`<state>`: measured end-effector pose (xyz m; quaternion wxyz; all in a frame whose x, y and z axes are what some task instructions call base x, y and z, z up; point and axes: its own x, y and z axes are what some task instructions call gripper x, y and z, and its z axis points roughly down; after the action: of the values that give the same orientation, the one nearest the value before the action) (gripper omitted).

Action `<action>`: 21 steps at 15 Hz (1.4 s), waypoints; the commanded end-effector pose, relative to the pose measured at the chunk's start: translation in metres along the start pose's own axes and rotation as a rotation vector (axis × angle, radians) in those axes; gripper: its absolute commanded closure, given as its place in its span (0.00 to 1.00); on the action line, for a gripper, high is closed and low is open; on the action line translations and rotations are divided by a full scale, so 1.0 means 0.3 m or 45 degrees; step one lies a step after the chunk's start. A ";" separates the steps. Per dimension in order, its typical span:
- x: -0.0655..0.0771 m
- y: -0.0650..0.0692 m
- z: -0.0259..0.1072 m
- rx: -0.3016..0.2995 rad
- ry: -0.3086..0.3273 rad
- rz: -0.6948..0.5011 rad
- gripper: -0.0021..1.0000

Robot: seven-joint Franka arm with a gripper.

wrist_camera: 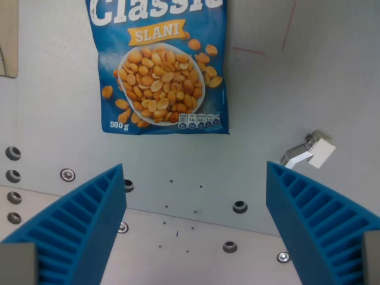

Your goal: Rotate around base positive x

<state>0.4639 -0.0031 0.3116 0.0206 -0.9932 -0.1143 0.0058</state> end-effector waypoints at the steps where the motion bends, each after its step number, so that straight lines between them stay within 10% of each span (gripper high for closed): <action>1: -0.003 0.015 -0.008 0.212 0.055 -0.018 0.00; 21: -0.003 0.015 -0.008 0.543 0.128 -0.023 0.00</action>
<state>0.4643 -0.0020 0.3111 0.1286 -0.9857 -0.1084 -0.0122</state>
